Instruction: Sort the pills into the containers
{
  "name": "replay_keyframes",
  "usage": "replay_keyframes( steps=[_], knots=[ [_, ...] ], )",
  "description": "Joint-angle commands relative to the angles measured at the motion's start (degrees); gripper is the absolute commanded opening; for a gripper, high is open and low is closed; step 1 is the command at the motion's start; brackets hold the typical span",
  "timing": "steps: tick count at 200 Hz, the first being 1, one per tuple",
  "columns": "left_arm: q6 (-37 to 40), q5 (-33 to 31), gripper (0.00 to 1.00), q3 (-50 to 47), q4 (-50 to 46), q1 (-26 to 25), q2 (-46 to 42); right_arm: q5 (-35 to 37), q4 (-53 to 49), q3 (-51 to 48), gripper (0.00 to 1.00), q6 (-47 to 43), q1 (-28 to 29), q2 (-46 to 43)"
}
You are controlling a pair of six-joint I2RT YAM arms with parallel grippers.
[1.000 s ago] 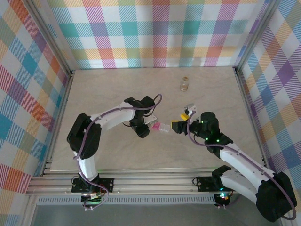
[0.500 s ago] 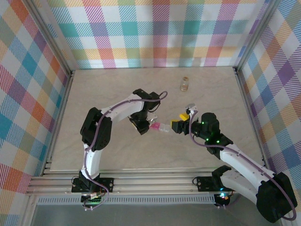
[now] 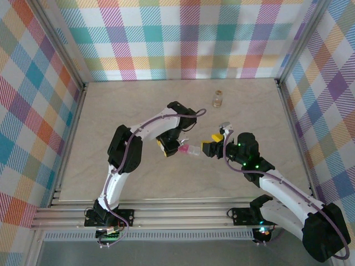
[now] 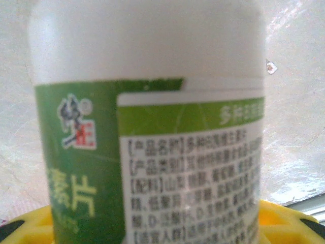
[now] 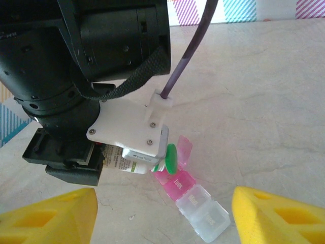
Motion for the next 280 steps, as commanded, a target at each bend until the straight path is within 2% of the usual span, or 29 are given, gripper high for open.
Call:
replay_keyframes(
  steps=[1, 39, 118, 149, 224, 242, 280],
  knots=[
    [0.3, -2.0, 0.0, 1.1, -3.5, -0.8, 0.3, 0.9, 1.7, -0.5, 0.7, 1.0, 0.1, 0.2],
    [0.9, -0.3, 0.0, -2.6, 2.1, -0.8, -3.7, 3.1, 2.3, -1.3, 0.7, 1.3, 0.1, 1.0],
    [0.4, 5.6, 0.0, -23.7, 25.5, -0.4, -16.9, 2.3, 4.7, -1.2, 0.7, 1.7, 0.1, 6.2],
    [0.1, 8.2, 0.0, -34.1, 36.9, 0.6, -25.4, 3.1, 4.1, -0.4, 0.7, 2.9, 0.1, 8.1],
    [6.2, 20.1, 0.0, -65.4, 82.2, 3.7, -56.1, -2.4, -10.8, 11.9, 0.69, 2.5, 0.1, 5.3],
    [5.7, 22.6, 0.0, -73.5, 96.8, 4.3, -64.2, -5.0, -13.4, 15.7, 0.68, 1.9, 0.2, 4.5],
    [3.0, 23.6, 0.0, -78.6, 112.2, 5.4, -72.4, -11.8, -12.9, 22.5, 0.68, 3.2, 2.4, 4.3]
  ],
)
